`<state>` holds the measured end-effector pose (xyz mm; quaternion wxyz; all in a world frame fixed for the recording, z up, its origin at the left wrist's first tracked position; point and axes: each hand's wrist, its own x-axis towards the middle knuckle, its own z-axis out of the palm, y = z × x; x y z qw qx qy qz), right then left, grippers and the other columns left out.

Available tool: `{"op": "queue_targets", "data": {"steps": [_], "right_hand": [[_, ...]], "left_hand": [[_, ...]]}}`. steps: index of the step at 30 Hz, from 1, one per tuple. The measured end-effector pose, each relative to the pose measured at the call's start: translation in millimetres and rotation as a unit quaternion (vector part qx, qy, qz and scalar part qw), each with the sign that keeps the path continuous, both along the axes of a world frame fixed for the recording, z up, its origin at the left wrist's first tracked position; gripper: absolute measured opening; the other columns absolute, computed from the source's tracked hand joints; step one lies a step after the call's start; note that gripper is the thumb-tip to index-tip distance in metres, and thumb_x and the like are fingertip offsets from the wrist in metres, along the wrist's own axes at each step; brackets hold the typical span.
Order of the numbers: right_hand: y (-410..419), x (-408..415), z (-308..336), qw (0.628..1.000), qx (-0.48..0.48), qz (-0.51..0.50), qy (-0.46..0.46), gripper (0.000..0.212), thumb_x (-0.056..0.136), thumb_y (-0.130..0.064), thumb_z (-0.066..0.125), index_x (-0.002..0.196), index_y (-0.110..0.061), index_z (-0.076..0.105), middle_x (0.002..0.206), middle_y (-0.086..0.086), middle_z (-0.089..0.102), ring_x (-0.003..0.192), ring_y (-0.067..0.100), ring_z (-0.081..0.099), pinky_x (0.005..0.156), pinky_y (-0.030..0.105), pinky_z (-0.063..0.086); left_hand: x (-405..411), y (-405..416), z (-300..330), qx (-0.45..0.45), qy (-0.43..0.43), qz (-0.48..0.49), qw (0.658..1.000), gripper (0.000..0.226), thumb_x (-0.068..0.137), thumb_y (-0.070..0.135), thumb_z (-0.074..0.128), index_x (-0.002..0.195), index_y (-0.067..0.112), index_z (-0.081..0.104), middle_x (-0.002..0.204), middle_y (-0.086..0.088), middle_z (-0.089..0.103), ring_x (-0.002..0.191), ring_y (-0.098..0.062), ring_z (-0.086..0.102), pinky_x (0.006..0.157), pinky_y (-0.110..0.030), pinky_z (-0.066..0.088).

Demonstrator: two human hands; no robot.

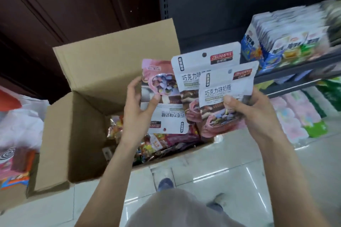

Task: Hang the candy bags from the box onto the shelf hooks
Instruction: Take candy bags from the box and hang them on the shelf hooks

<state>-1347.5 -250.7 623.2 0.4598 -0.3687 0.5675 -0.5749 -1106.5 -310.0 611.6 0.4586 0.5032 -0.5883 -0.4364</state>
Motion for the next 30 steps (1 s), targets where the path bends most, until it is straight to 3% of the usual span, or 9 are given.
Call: {"op": "queue_targets", "data": {"steps": [3,6,13,17,20,23,26,28,30], "right_hand": [[23,-54,7,1.0,-0.004,-0.003,0.028,0.038,0.067,-0.028,0.081,0.102,-0.019,0.069,0.102,-0.003,0.075,0.101,0.018,0.069,0.08,0.028,0.055],[54,-118,18,0.999,-0.005,-0.017,0.048,0.027,0.078,-0.008,0.072,0.102,-0.018,0.068,0.101,-0.004,0.075,0.101,0.018,0.069,0.086,0.032,0.056],[107,-250,40,0.997,-0.016,-0.022,0.074,0.033,0.077,-0.022,0.068,0.11,-0.025,0.064,0.109,-0.009,0.073,0.104,0.01,0.067,0.083,0.022,0.054],[113,-306,39,0.992,-0.008,-0.106,0.073,0.029,0.078,-0.022,0.072,0.107,-0.024,0.065,0.106,-0.006,0.074,0.103,0.015,0.068,0.093,0.036,0.053],[104,-344,32,0.97,-0.045,-0.237,0.023,0.026,0.083,-0.016,0.071,0.107,-0.02,0.065,0.104,-0.003,0.074,0.097,0.021,0.071,0.084,0.039,0.056],[85,-382,22,0.936,-0.071,-0.34,-0.048,0.037,0.081,-0.023,0.074,0.115,-0.014,0.063,0.107,0.003,0.074,0.096,0.027,0.071,0.08,0.043,0.057],[61,-417,19,0.906,-0.087,-0.401,-0.101,0.045,0.078,-0.029,0.074,0.119,-0.017,0.061,0.109,0.002,0.073,0.095,0.026,0.071,0.08,0.044,0.057],[45,-437,16,0.899,-0.096,-0.414,-0.102,0.041,0.083,-0.026,0.071,0.122,-0.017,0.06,0.11,0.002,0.072,0.094,0.023,0.072,0.075,0.038,0.057],[29,-457,15,0.898,-0.098,-0.419,-0.089,0.042,0.084,-0.027,0.071,0.123,-0.015,0.06,0.111,0.002,0.072,0.094,0.021,0.072,0.073,0.034,0.057]], "left_hand": [[-65,21,24,-0.011,-0.037,-0.124,0.992,0.042,0.087,0.012,0.068,0.11,0.038,0.044,0.098,0.02,0.069,0.088,-0.001,0.065,0.084,-0.035,0.052],[-128,34,39,-0.013,-0.047,-0.246,0.968,0.041,0.084,0.008,0.069,0.109,0.032,0.048,0.097,0.011,0.07,0.082,-0.001,0.067,0.072,-0.029,0.055],[-274,48,70,-0.038,-0.082,-0.397,0.913,0.05,0.08,0.002,0.072,0.116,0.031,0.053,0.094,0.032,0.066,0.081,0.011,0.062,0.074,-0.008,0.044],[-337,33,78,0.039,-0.07,-0.444,0.893,0.05,0.078,0.017,0.077,0.117,0.038,0.052,0.093,0.022,0.071,0.084,0.009,0.063,0.077,-0.013,0.044],[-373,5,68,0.132,0.004,-0.444,0.886,0.055,0.065,0.032,0.08,0.115,0.031,0.057,0.099,0.013,0.071,0.092,-0.006,0.066,0.079,-0.021,0.049],[-419,-17,48,0.174,0.122,-0.419,0.883,0.072,0.06,0.031,0.084,0.123,0.018,0.054,0.112,-0.001,0.07,0.104,-0.019,0.066,0.082,-0.031,0.054],[-479,-22,35,0.199,0.24,-0.406,0.859,0.087,0.054,0.027,0.092,0.129,0.017,0.049,0.127,-0.007,0.062,0.113,-0.025,0.061,0.089,-0.043,0.054],[-520,-17,34,0.169,0.256,-0.372,0.876,0.074,0.068,0.011,0.083,0.131,0.026,0.047,0.129,-0.002,0.062,0.113,-0.024,0.061,0.093,-0.049,0.05],[-555,-22,42,0.112,0.232,-0.291,0.921,0.054,0.084,0.002,0.068,0.125,0.033,0.051,0.115,0.01,0.069,0.105,-0.012,0.065,0.086,-0.038,0.052]]}}
